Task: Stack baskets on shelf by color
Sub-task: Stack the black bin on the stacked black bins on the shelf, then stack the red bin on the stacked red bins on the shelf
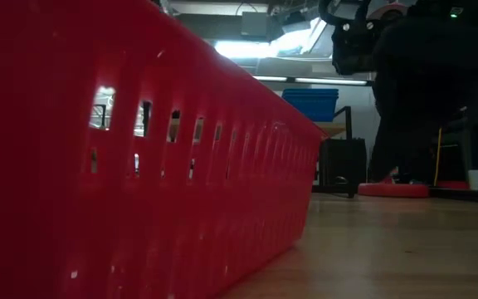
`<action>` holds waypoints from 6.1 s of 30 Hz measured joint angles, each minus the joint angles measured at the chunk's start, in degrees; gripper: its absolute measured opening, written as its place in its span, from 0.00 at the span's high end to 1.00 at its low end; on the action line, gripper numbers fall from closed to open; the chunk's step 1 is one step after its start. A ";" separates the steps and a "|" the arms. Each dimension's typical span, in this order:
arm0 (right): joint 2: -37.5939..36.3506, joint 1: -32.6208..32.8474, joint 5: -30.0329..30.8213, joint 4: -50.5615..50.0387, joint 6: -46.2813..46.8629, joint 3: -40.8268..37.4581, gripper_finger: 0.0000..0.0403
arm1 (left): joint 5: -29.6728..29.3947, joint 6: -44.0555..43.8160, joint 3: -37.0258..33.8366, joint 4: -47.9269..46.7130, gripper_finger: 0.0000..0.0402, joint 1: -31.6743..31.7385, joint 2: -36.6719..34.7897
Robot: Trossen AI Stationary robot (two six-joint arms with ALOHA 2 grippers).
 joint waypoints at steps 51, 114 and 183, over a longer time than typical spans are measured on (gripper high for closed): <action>-0.13 18.47 -3.64 -34.31 33.50 5.65 0.70 | 5.04 -6.39 -18.30 61.02 0.77 -15.90 27.23; -0.12 18.49 0.44 -34.14 33.97 5.65 0.70 | 15.13 26.56 -3.66 18.16 1.00 29.98 -2.27; -0.13 18.51 -2.17 -31.16 32.56 5.69 0.70 | 18.40 -16.15 -19.30 53.02 0.79 -33.96 11.27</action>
